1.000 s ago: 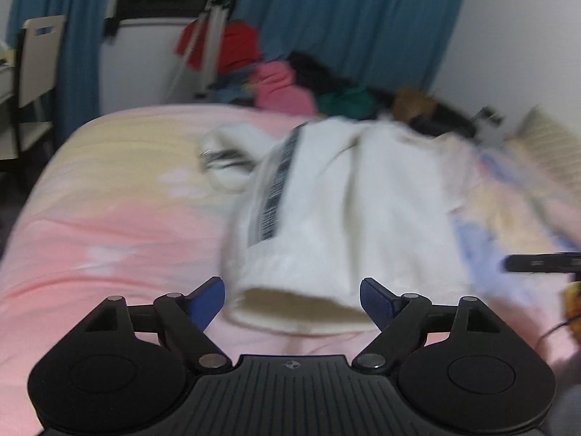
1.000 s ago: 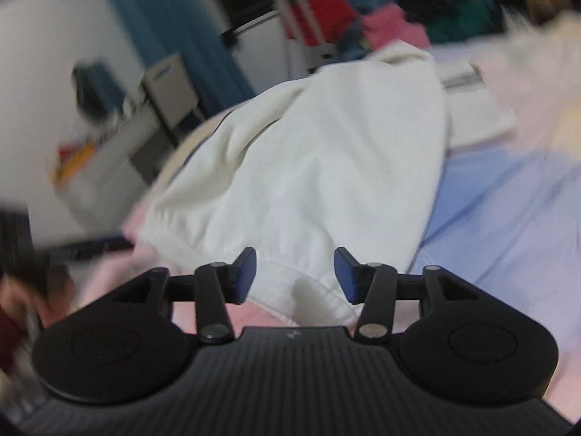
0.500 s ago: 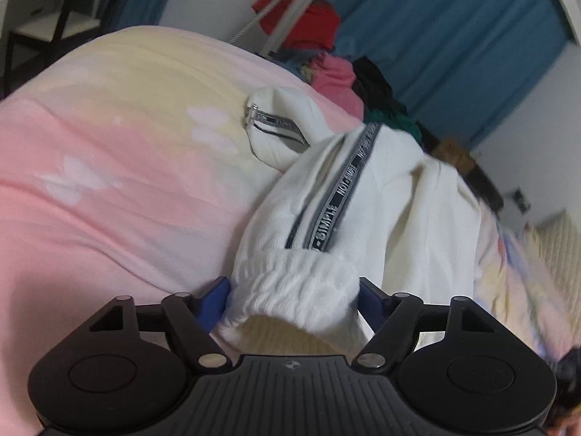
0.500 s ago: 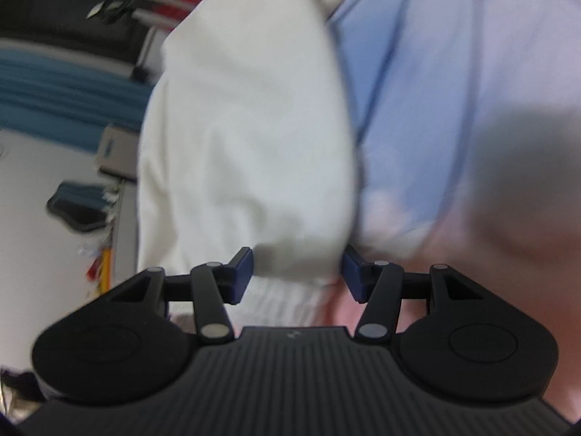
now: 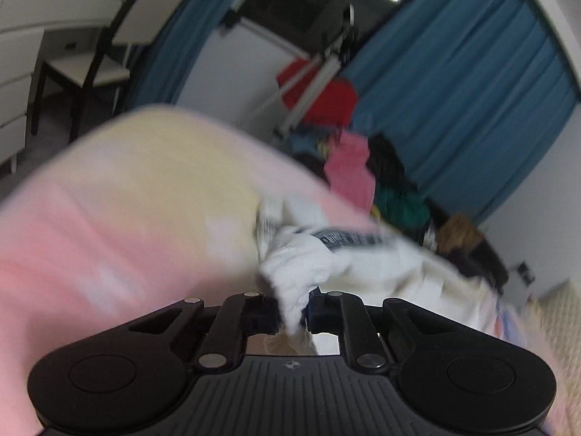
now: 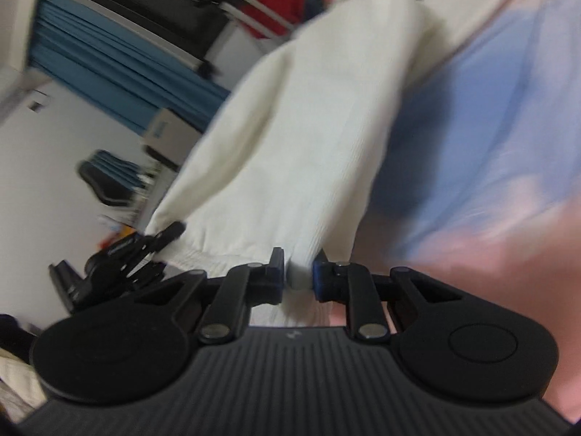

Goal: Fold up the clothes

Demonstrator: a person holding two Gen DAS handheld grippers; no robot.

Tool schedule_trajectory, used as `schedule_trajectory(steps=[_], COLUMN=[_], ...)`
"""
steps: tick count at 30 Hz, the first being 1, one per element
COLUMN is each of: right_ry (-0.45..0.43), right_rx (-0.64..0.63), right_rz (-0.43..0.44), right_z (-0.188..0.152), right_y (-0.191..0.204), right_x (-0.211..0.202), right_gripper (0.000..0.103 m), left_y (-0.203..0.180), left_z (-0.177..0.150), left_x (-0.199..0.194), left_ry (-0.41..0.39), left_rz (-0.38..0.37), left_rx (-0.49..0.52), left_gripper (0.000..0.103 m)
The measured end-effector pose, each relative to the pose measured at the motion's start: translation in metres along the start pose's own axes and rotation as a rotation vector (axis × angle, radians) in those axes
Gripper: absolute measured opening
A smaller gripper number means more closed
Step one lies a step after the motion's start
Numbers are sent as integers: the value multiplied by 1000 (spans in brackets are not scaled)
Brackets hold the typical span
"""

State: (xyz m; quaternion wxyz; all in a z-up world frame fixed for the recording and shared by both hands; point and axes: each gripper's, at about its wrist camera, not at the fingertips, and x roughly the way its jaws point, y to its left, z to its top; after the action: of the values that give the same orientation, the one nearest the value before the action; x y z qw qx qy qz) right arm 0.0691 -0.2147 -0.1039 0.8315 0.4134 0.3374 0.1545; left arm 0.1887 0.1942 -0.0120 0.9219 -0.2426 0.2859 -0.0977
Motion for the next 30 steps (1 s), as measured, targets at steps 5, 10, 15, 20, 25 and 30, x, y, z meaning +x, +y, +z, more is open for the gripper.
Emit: schedule_trajectory(steps=[5,10,15,20,25,30], right_ry=[67,169,248,301,343,324], right_rx=[-105,-125,-135,-153,-211,-415], right_rz=[97,208,195,177,183,192], right_z=[-26,-55,-79,-92,-91,-91], right_y=[75,133,156,170,192,225], right_x=[73,171,259,314,313,271], right_gripper=[17,10,10,10,14,57], left_y=[22,47,113,156,158,120], left_z=[89,168,198,183,172,157], left_x=[-18,15,100,159,158,116], left_ry=[-76,-138,-86,-20,-9,-62], left_rz=[95,258,447,473,448,443], left_rx=[19,109,119,150,104,133], left_gripper=[13,13,13,17,42,80])
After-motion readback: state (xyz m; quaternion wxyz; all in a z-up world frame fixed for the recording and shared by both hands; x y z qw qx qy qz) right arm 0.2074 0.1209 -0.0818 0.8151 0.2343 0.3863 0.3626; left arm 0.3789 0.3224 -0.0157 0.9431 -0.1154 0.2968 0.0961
